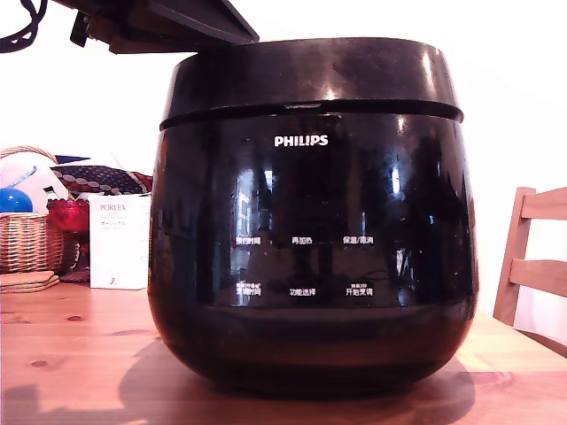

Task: Close the rice cooker by pressing the lid down with medium force

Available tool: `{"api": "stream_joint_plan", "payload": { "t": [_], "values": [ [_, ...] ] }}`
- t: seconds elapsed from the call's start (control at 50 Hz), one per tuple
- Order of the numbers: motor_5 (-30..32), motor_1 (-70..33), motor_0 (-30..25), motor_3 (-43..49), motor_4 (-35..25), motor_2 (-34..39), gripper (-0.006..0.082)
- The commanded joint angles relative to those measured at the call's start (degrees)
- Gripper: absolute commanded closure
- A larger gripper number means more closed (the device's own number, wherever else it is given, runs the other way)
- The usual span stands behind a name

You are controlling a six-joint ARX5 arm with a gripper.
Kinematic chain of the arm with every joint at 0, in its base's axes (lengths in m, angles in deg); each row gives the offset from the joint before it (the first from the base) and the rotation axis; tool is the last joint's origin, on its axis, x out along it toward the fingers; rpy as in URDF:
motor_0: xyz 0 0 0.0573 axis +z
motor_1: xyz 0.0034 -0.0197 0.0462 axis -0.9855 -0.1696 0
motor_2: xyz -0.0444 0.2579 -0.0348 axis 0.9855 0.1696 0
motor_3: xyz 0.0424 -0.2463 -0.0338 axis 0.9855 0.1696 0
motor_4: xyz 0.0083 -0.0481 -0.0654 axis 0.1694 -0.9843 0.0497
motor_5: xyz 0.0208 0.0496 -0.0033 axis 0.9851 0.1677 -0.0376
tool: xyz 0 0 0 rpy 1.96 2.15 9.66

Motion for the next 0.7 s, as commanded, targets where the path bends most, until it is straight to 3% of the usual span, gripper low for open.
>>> {"api": "stream_joint_plan", "payload": {
  "t": [0.0,0.24,0.68],
  "values": [
    [0.26,-1.79,-0.31,1.09,0.15,2.93,0.0791],
    [0.22,-1.77,-0.31,0.33,0.15,2.93,0.0791],
    [-0.55,-1.79,-0.15,10.67,0.61,3.04,0.0791]
  ]
}}
